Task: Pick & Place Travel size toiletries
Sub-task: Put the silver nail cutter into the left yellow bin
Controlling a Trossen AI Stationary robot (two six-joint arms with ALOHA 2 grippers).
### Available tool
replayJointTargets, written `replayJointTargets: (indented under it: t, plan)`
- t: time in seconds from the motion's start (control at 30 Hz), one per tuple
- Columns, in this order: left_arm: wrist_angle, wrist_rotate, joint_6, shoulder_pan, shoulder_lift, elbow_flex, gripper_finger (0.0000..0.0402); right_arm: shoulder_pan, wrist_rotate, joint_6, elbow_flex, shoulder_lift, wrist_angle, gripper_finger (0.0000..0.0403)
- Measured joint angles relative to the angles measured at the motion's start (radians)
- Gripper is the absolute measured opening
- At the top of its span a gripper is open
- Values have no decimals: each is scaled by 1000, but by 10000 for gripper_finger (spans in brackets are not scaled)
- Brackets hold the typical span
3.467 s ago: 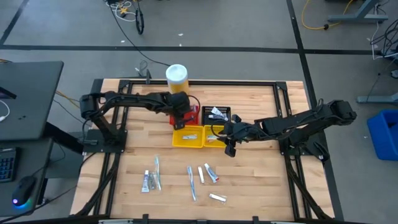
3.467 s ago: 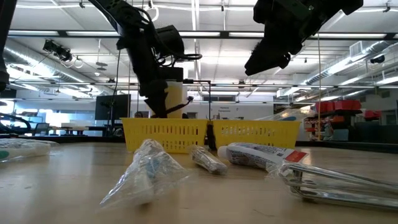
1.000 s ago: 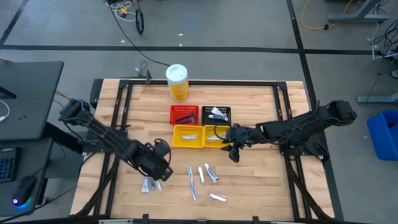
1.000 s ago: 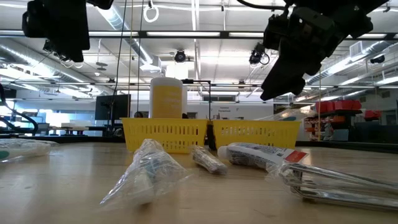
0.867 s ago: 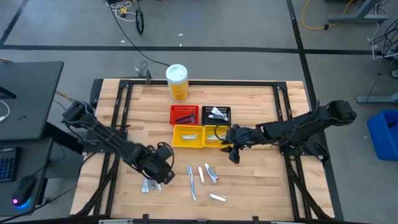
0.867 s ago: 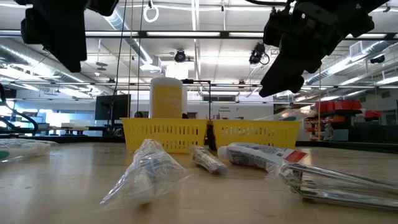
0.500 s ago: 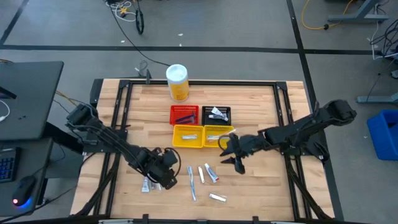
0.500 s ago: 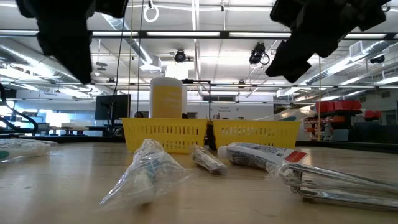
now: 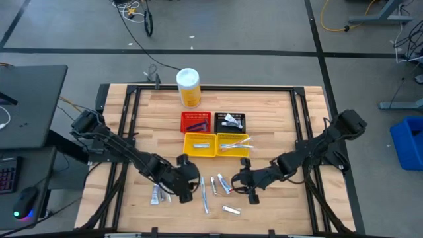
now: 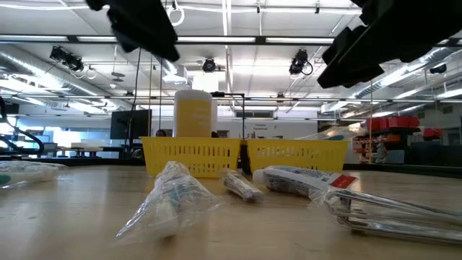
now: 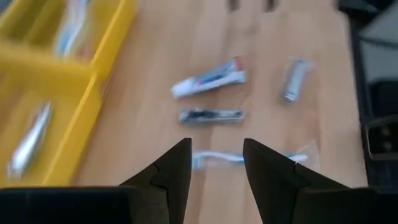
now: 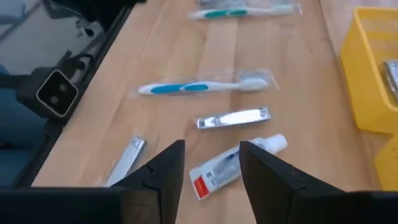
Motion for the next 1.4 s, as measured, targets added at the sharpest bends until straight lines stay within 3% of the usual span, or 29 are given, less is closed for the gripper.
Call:
replayJointTargets:
  t: [0.13, 0.27, 0.6, 0.87, 1.1, 1.4]
  plan:
    - [82, 40, 295, 18, 16, -2, 153, 4, 5, 21, 0, 0, -9, 158]
    - [116, 159, 522, 66, 37, -2, 153, 4, 25, 26, 0, -2, -9, 156]
    - [292, 413, 650, 215, 190, 1, 153, 4, 25, 57, 0, -3, -97, 155]
    - [394, 539, 802, 255, 324, 2, 153, 4, 24, 86, 0, -3, -168, 154]
    - [405, 554, 856, 264, 406, 40, 153, 3, 25, 85, 0, -3, -183, 153]
    - [296, 537, 853, 272, 407, 33, 152, 4, 25, 83, 0, -3, -183, 151]
